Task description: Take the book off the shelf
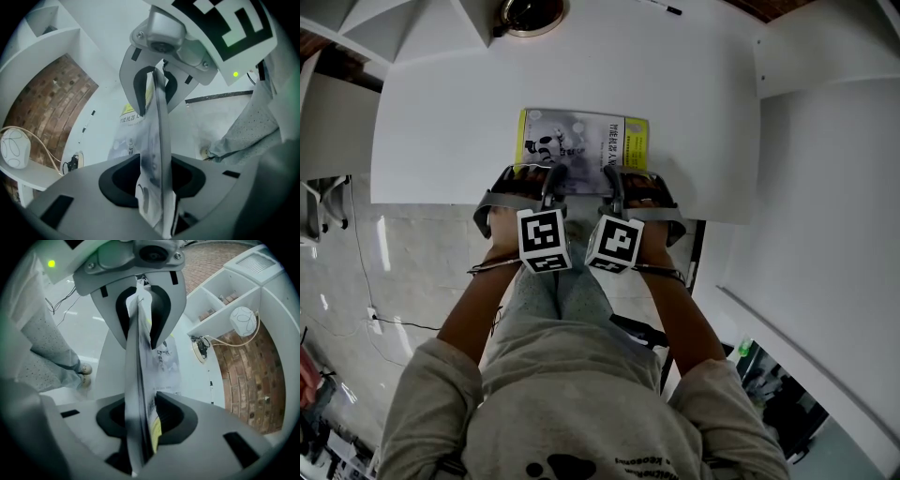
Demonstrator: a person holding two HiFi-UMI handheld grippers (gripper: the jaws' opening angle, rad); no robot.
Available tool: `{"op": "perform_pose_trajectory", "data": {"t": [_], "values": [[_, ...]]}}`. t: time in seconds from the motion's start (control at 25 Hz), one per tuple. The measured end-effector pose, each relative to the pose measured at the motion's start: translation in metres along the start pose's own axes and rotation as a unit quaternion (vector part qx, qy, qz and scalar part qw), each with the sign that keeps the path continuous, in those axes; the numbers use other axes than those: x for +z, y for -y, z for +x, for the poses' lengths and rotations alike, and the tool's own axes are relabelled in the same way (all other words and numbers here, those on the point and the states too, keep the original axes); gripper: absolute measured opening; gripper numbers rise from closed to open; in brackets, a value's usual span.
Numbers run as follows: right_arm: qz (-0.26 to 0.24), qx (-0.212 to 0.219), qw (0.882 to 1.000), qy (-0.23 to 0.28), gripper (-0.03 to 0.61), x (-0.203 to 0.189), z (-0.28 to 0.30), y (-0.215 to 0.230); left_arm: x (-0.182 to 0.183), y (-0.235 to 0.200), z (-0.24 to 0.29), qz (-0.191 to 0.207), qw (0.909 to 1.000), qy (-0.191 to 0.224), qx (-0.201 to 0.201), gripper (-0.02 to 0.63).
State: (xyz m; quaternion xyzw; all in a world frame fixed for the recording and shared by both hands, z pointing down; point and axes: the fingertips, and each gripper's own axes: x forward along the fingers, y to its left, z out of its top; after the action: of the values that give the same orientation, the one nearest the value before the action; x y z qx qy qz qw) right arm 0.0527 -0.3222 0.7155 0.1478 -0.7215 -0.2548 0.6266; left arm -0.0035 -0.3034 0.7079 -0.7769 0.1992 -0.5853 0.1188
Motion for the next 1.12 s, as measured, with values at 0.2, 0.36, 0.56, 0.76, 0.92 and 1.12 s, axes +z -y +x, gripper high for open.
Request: {"op": "perform_pose_trajectory", "data": {"t": [0.2,0.36,0.56,0.76,0.92,1.12], "values": [[0.008,0.021,1.000,-0.004,0.151,-0.001,0.002,-0.003,-0.001,0.003,0.000,-0.009,0.9997,-0.001,-0.023,0.186],[0.019,0.044,0.999,-0.002,0.210,-0.001,0.002,-0.009,-0.001,0.007,-0.001,-0.011,0.9992,-0.002,-0.039,0.207],[0.020,0.059,0.998,0.002,0.242,0.003,-0.003,-0.017,-0.001,0.014,-0.004,-0.013,0.9986,-0.002,-0.051,0.224],[0.026,0.070,0.997,0.013,0.261,0.009,-0.011,-0.030,-0.001,0.021,-0.012,-0.019,0.9984,0.007,-0.053,0.232],[0.038,0.072,0.996,0.025,0.262,0.016,-0.022,-0.035,0.000,0.024,-0.019,-0.023,0.9984,0.014,-0.049,0.232],[0.063,0.062,0.995,0.042,0.262,0.024,-0.033,-0.027,0.005,0.020,-0.028,-0.036,0.9981,0.030,-0.040,0.232]]}}
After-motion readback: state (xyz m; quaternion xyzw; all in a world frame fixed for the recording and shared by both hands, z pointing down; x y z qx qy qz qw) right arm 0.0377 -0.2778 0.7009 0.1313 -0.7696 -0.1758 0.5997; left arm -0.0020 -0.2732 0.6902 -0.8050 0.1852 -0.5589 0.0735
